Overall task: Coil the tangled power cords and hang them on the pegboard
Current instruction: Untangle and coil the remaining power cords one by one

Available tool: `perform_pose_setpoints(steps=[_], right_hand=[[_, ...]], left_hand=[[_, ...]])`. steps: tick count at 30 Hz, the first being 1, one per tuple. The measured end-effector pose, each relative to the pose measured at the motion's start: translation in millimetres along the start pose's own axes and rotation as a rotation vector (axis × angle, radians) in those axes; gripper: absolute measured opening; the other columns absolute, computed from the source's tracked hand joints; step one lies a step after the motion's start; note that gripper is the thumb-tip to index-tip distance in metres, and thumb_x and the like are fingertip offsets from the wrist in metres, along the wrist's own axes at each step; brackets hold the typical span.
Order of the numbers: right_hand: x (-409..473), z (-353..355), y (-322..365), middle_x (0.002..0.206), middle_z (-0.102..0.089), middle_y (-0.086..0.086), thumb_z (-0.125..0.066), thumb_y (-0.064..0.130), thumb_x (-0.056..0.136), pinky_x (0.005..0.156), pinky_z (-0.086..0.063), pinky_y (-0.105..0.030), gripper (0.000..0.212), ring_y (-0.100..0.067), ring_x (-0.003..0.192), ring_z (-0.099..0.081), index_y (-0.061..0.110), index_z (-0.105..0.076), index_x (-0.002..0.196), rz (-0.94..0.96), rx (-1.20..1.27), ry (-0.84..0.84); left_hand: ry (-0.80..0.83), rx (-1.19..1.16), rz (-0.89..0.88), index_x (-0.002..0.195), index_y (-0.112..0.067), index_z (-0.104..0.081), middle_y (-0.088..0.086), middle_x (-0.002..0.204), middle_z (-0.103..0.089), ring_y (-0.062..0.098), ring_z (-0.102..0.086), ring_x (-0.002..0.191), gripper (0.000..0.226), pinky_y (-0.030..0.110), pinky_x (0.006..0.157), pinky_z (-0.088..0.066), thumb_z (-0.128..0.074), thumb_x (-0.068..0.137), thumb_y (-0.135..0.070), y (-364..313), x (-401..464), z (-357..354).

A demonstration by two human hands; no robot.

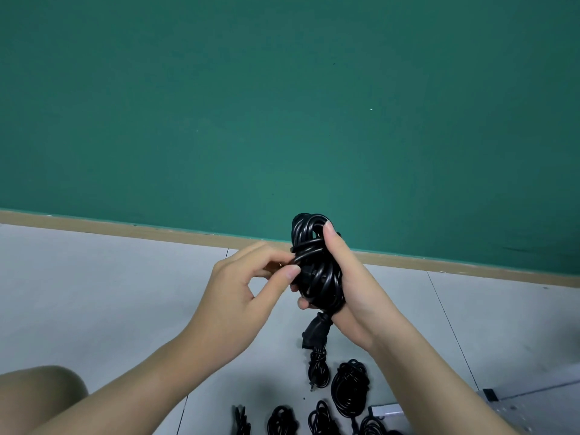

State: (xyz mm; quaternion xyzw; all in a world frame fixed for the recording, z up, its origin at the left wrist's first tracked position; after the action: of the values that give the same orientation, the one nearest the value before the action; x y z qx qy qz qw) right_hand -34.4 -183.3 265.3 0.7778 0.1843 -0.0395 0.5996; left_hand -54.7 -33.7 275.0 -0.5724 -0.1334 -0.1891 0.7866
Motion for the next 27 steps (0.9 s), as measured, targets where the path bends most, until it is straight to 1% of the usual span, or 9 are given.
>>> perform_pose_setpoints(steps=[2,6,10,13,16,19,22,25,27], right_hand=[[0.4,-1.0,0.7,0.095,-0.066,-0.013,-0.065,0.065,0.088,0.060,-0.047,-0.033,0.062,-0.022,0.076,-0.062,0.010,-0.066,0.116,-0.019,0.030,0.031],[2.7,0.5,-1.8,0.096,-0.069,-0.010,-0.068,0.059,0.085,0.063,-0.049,-0.034,0.062,-0.020,0.077,-0.064,0.009,-0.065,0.120,-0.019,0.016,0.061],[2.6,0.9,-4.0,0.099,-0.072,-0.010,-0.076,0.057,0.075,0.077,-0.049,-0.040,0.078,-0.020,0.083,-0.069,0.003,-0.059,0.129,-0.024,-0.021,0.078],[2.8,1.4,-2.2,0.100,-0.071,-0.010,-0.081,0.044,0.070,0.075,-0.051,-0.039,0.083,-0.022,0.087,-0.068,-0.001,-0.053,0.134,-0.008,-0.030,0.111],[2.9,1.1,-0.6,0.109,-0.068,-0.015,-0.082,0.026,0.071,0.081,-0.050,-0.045,0.077,-0.028,0.096,-0.065,-0.004,-0.050,0.133,0.009,-0.005,0.184],[2.6,-1.0,-1.8,0.107,-0.066,-0.016,-0.078,0.017,0.071,0.069,-0.052,-0.036,0.061,-0.025,0.087,-0.063,0.000,-0.054,0.125,0.005,0.012,0.222],[2.2,-3.5,-3.6,0.096,-0.067,-0.012,-0.067,0.005,0.073,0.060,-0.049,-0.032,0.043,-0.022,0.077,-0.062,0.004,-0.056,0.115,0.000,0.020,0.236],[2.6,-5.5,-6.5,0.097,-0.065,-0.015,-0.072,0.011,0.062,0.061,-0.052,-0.034,0.055,-0.024,0.078,-0.063,0.004,-0.056,0.114,-0.026,0.060,0.253],[2.5,-6.0,-7.2,0.097,-0.066,-0.015,-0.073,0.013,0.060,0.063,-0.054,-0.036,0.059,-0.025,0.079,-0.066,0.003,-0.056,0.116,-0.030,0.067,0.268]], left_hand=[[0.012,0.080,-0.033,0.099,-0.023,-0.073,-0.014,0.094,-0.070,0.020,-0.068,0.091,0.006,0.030,0.082,-0.054,-0.069,0.095,-0.025,-1.4,-0.9,1.4],[0.010,0.174,-0.052,0.105,-0.030,-0.069,-0.016,0.095,-0.067,0.016,-0.065,0.093,0.020,0.028,0.082,-0.052,-0.070,0.090,-0.044,0.3,-2.3,2.0],[0.023,0.215,-0.045,0.100,-0.028,-0.069,-0.013,0.089,-0.065,0.016,-0.063,0.089,0.023,0.031,0.080,-0.052,-0.069,0.085,-0.047,0.0,-1.4,0.2],[0.054,0.264,-0.029,0.097,-0.028,-0.068,-0.015,0.088,-0.063,0.012,-0.061,0.087,0.024,0.025,0.077,-0.050,-0.064,0.084,-0.048,-0.6,1.1,0.6],[0.090,0.303,0.024,0.097,-0.032,-0.063,-0.018,0.092,-0.058,0.011,-0.059,0.089,0.026,0.022,0.074,-0.048,-0.053,0.084,-0.052,0.5,1.6,0.9],[0.105,0.357,0.022,0.094,-0.032,-0.056,-0.019,0.090,-0.053,0.008,-0.056,0.088,0.024,0.021,0.071,-0.045,-0.045,0.087,-0.052,1.4,0.3,1.5],[0.123,0.443,-0.015,0.093,-0.029,-0.052,-0.016,0.083,-0.049,0.010,-0.053,0.080,0.021,0.029,0.067,-0.046,-0.039,0.091,-0.046,-0.8,-0.6,0.8],[0.107,0.484,-0.065,0.093,-0.024,-0.052,-0.013,0.083,-0.048,0.014,-0.051,0.073,0.021,0.036,0.065,-0.046,-0.038,0.094,-0.039,-3.5,-0.4,3.2],[0.101,0.500,-0.110,0.094,-0.020,-0.054,-0.009,0.086,-0.050,0.016,-0.051,0.071,0.022,0.040,0.062,-0.048,-0.038,0.097,-0.034,-5.3,-0.7,5.3]])
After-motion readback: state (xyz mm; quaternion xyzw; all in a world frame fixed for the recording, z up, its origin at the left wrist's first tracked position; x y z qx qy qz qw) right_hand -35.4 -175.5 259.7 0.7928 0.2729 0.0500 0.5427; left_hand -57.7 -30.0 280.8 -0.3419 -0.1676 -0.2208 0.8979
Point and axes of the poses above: each hand's wrist, its own x-axis towards the middle knuckle, its own z-axis out of the back of the hand, y = z × x, the point moved 5 cm from there along x, towards the middle knuckle
